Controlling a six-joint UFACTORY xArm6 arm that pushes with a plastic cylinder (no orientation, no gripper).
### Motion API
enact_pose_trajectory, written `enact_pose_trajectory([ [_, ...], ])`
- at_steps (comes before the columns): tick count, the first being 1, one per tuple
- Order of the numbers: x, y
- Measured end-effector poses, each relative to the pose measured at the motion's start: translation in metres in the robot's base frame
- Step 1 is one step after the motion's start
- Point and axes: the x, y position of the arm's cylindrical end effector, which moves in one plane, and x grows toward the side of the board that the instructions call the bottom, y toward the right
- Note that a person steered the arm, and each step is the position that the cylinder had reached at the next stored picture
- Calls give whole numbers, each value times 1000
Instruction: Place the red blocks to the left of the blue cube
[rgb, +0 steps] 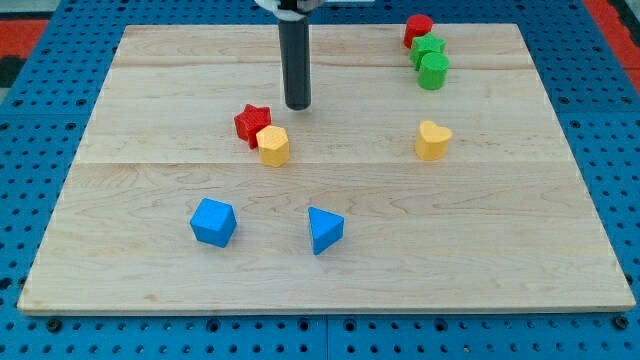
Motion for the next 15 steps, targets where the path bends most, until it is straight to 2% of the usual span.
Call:
enact_pose_trajectory([
  [1,20,-42],
  [2,14,-113],
  [3,13,-137],
  [4,26,-150],
  [7,119,-164],
  [8,129,-168],
  [9,120,-175],
  [10,64,-139],
  [11,8,-65],
  [12,-8,18],
  [14,-9,121],
  [15,-31,173],
])
